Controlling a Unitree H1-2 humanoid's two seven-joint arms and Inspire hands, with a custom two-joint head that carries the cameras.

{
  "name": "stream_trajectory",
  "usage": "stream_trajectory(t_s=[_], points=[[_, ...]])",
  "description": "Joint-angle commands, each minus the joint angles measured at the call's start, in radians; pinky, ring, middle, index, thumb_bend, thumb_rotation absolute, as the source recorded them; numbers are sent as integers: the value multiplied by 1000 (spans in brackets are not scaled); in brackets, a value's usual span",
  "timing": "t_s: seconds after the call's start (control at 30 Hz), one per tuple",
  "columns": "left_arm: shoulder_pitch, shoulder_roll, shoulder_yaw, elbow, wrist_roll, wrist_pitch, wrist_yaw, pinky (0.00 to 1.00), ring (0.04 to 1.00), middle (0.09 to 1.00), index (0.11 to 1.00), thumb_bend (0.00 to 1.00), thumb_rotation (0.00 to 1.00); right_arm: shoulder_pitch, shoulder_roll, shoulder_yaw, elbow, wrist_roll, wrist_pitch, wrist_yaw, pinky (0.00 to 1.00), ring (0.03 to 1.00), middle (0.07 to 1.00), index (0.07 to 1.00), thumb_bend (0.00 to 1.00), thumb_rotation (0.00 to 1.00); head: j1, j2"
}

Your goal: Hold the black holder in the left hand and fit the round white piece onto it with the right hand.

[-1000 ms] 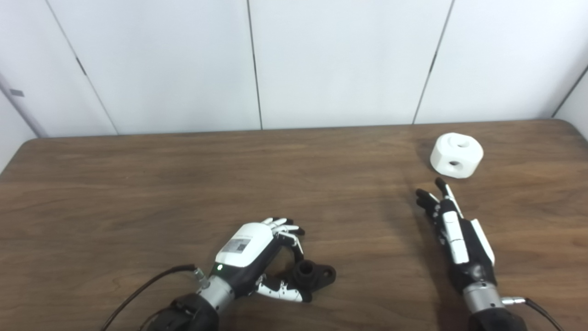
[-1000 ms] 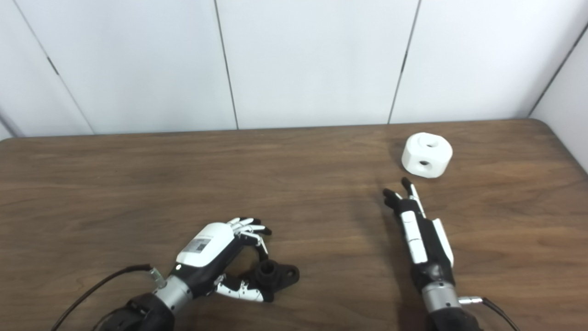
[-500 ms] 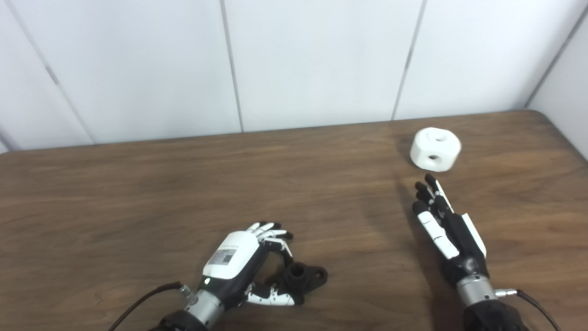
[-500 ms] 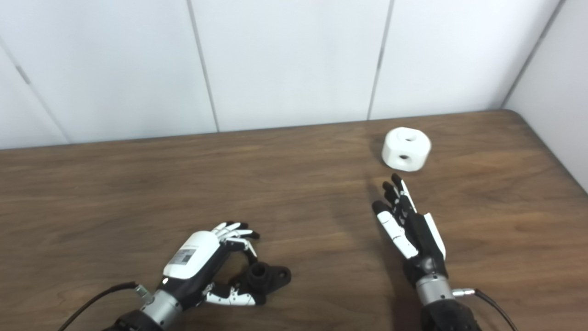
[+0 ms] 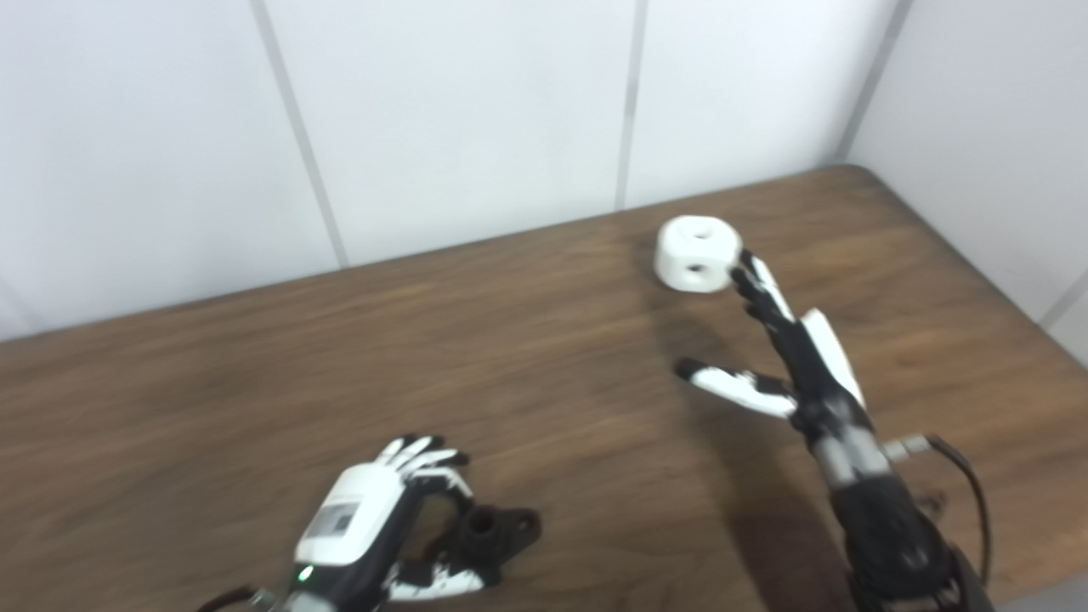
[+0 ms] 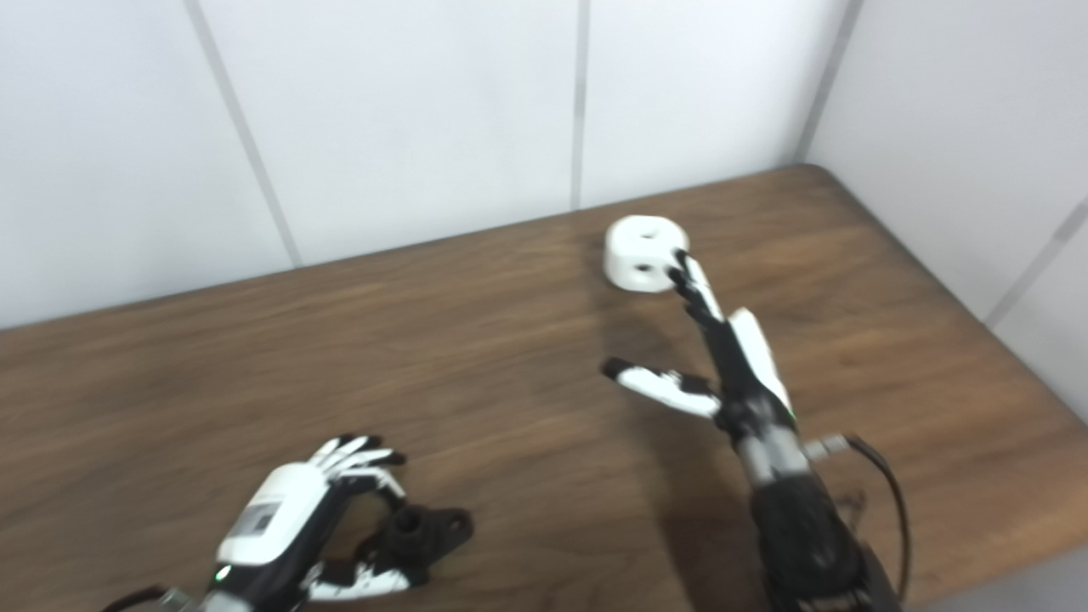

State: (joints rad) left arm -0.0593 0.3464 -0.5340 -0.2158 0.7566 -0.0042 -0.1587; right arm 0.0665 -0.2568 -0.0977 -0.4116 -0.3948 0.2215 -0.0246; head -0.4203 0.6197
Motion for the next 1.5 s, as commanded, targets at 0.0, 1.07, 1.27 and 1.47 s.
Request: stream_trajectory(t_s=[0.0,1.07,1.27,1.47], points=[[53,50,-32,22,16,-17,-91,951,911,814,486,519,50,-56,-37,-3,-47,-45,13,14,987,994,988,1000,766,421,-3,0],[80,73,-15,-25,23,-5,-131,939,908,812,487,520,50,-626,-341,172,553,-229,207,197,995,1000,1000,886,916,344,-10,-5],[82,70,-17,-27,28,-5,-130,938,908,810,487,520,50,-660,-348,203,623,-223,195,205,974,1000,1000,856,923,315,-1,-5],[82,66,-20,-34,37,4,-139,941,913,815,487,520,52,-657,-356,221,621,-219,203,228,962,1000,982,818,924,308,13,-3]])
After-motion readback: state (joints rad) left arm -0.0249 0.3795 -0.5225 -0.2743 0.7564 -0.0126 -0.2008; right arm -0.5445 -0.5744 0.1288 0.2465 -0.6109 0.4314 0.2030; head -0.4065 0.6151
